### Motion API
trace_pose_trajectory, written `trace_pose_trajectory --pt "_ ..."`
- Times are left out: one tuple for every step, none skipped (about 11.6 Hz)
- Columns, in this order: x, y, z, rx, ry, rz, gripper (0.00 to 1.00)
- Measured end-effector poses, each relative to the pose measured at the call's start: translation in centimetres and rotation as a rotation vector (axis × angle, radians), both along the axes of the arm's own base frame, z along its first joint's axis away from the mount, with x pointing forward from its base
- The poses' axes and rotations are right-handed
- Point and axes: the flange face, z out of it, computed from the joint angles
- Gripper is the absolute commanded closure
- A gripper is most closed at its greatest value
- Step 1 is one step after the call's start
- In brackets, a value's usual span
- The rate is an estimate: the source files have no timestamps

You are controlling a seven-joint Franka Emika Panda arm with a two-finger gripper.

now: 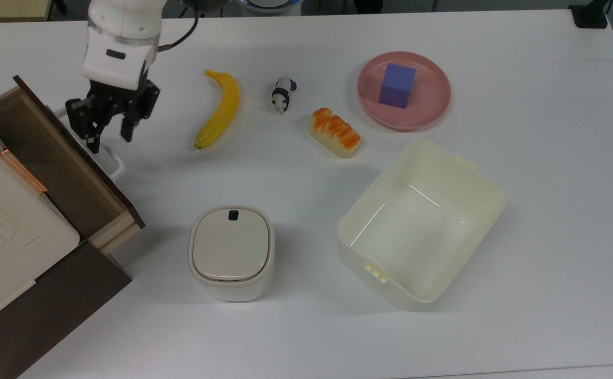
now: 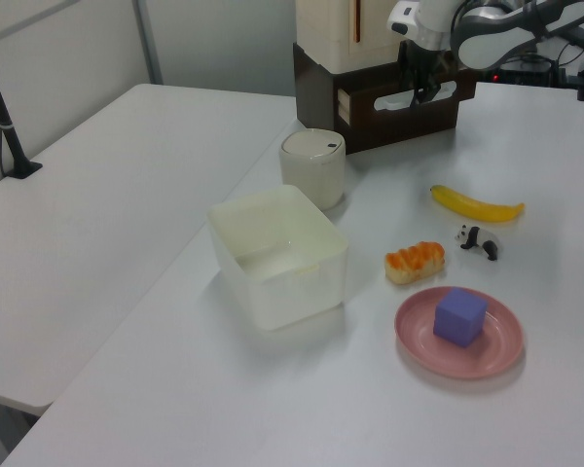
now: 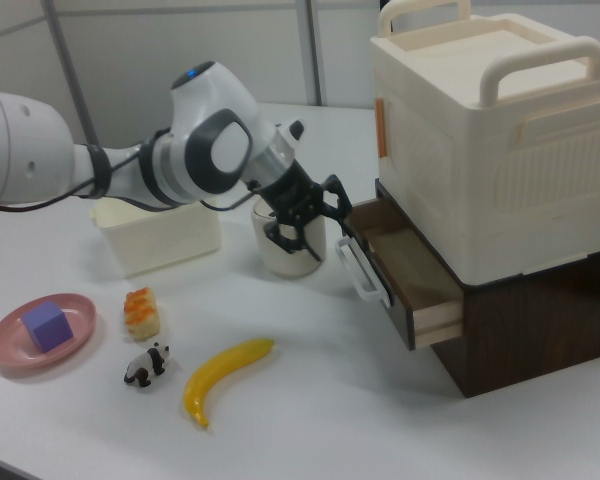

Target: Slide open the drawer

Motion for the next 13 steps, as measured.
trace_pose_trajectory --pt "0.0 1.6 0.5 0.026 0.000 -0.044 0.05" --pt "-0.1 3.6 1.3 0.068 0.000 -0.084 0.00" --pt "-0.3 5.4 2.1 0.113 0.016 -0.121 0.00" --pt "-0.6 6.8 3.0 0.159 0.038 -0.163 0.00" --pt "-1.1 8.1 4.1 0.207 0.057 -0.211 0.00" --pt "-1.6 9.3 5.3 0.261 0.071 -0.272 0.00" --pt "-2.3 10.4 6.4 0.311 0.085 -0.343 0.00" --pt "-2.8 11.3 7.3 0.347 0.101 -0.416 0.00" --pt "-3.3 12.1 8.0 0.370 0.111 -0.487 0.00" --pt "-3.6 12.8 8.5 0.393 0.106 -0.563 0.00" --pt "-3.8 13.3 8.8 0.414 0.091 -0.638 0.00" --pt "-4.1 13.7 8.8 0.423 0.087 -0.714 0.00" --pt "-4.3 13.8 8.8 0.424 0.090 -0.767 0.00"
